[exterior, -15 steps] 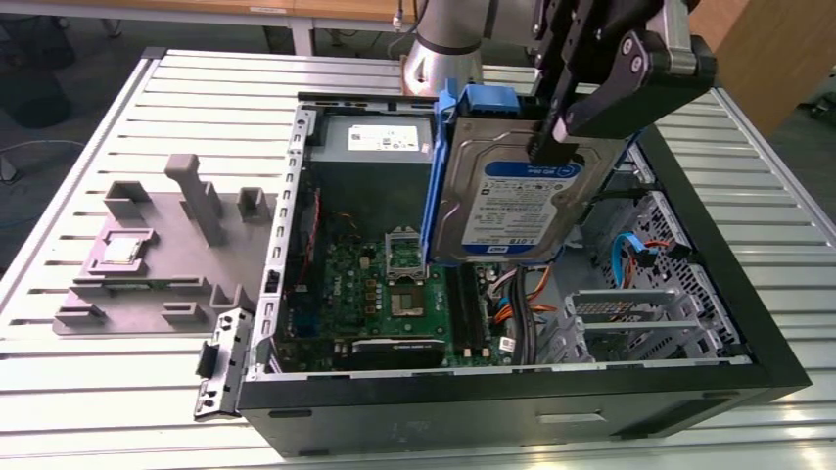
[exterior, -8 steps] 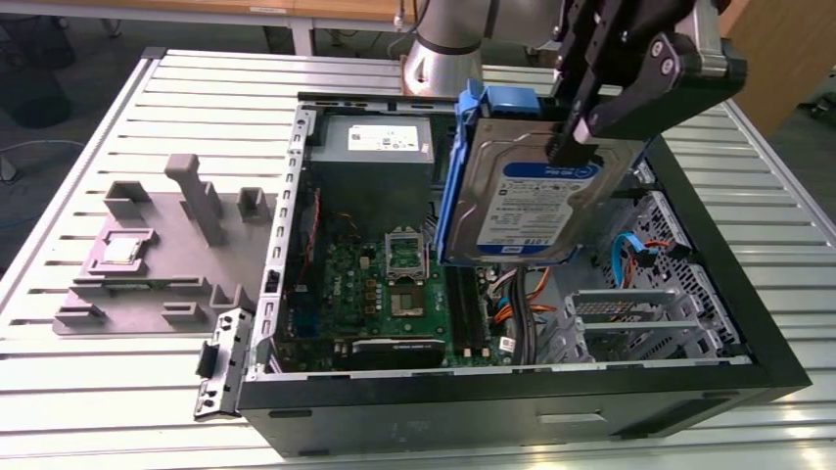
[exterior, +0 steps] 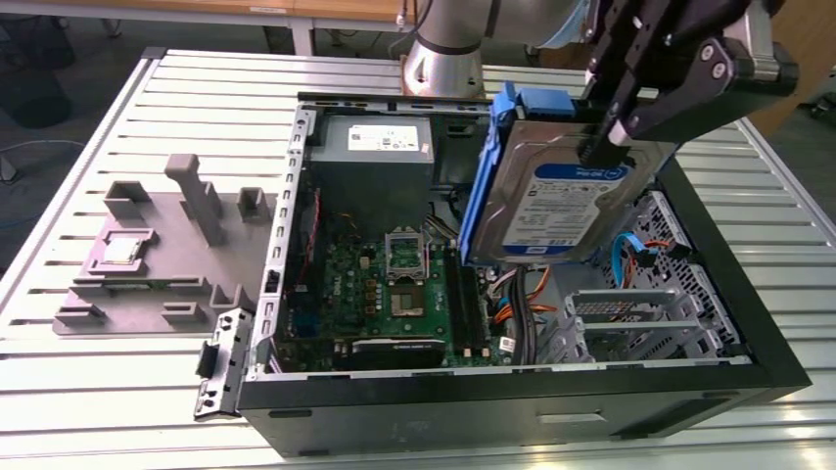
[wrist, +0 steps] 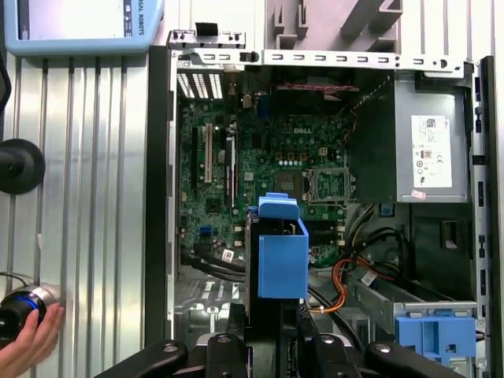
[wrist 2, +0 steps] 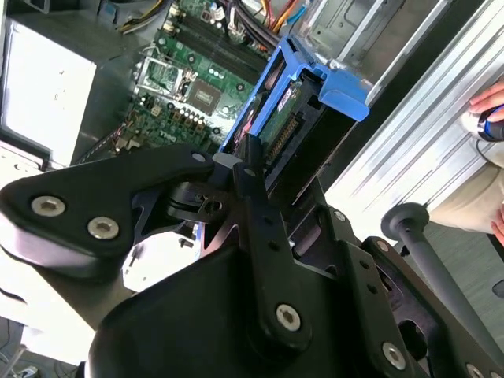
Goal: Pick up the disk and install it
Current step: 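Pick up the disk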
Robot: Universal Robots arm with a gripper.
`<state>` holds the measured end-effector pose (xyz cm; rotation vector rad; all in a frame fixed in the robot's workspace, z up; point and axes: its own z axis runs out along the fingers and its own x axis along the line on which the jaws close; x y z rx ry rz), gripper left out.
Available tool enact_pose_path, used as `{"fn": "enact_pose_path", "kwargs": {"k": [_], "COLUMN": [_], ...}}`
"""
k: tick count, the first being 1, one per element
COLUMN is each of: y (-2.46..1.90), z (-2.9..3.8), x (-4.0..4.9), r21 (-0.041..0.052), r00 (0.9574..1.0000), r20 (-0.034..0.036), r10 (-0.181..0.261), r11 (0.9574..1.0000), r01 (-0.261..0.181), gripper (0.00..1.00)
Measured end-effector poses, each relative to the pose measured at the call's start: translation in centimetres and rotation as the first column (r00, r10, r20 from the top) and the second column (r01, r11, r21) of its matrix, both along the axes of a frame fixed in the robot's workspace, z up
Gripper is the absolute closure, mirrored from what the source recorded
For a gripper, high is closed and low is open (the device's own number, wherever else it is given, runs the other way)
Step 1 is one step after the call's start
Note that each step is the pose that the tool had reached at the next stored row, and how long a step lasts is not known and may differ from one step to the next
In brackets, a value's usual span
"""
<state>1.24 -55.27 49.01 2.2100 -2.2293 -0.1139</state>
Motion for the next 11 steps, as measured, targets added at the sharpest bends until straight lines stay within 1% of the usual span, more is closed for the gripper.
{"fn": "enact_pose_path", "kwargs": {"k": [2,11], "y": [0.0,0.0], "z": [0.0,0.0], "x": [0.36,0.55], "r21": [0.0,0.0], "r00": [1.0,1.0], "r20": [0.0,-0.0001], "r10": [0.0,0.0], "r11": [1.0,1.0], "r01": [0.0,0.0], "gripper": [0.65,0.65]}}
